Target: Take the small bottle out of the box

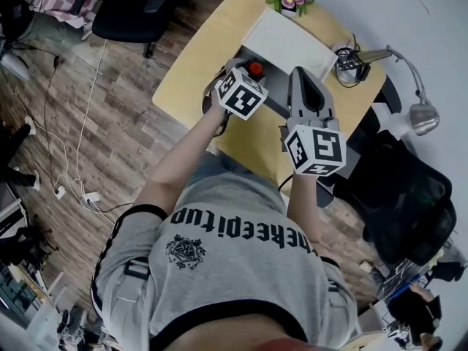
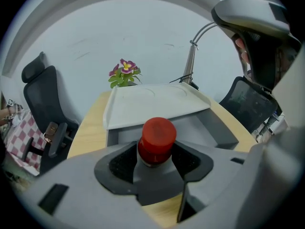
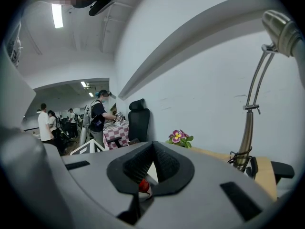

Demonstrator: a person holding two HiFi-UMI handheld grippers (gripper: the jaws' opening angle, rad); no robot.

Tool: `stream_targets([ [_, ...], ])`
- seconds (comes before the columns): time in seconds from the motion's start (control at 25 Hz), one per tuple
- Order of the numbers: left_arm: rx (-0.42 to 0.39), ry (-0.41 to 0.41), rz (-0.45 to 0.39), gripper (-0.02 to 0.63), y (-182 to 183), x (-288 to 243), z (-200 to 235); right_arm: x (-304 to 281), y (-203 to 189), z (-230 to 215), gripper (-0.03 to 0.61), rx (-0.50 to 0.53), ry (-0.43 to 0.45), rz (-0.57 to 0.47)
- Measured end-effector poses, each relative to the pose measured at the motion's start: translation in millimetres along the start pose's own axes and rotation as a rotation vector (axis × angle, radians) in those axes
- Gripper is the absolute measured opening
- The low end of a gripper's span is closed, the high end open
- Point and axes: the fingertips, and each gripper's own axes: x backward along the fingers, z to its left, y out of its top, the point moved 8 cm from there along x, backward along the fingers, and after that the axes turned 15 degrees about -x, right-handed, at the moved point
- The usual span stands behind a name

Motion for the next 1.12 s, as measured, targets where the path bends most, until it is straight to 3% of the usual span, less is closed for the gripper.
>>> stream_targets([
  [0.48, -0.043, 0.012, -0.043, 0.219, -0.1, 7.1, -2.5, 3.0, -0.1, -0.5, 0.002, 0.002, -0.002, -0.009],
  [0.8, 0.029, 0.032, -0.182, 0.219, 13.2, 44.1, -2.9, 13.9, 0.2, 6.8, 0.002, 0.019, -0.018, -0.025],
  [1.12, 0.018, 0.076, -0.325, 0.219, 26.1, 99.3, -1.5, 30.0, 1.0, 27.9, 0.002, 0.048, -0.020, -0.043],
])
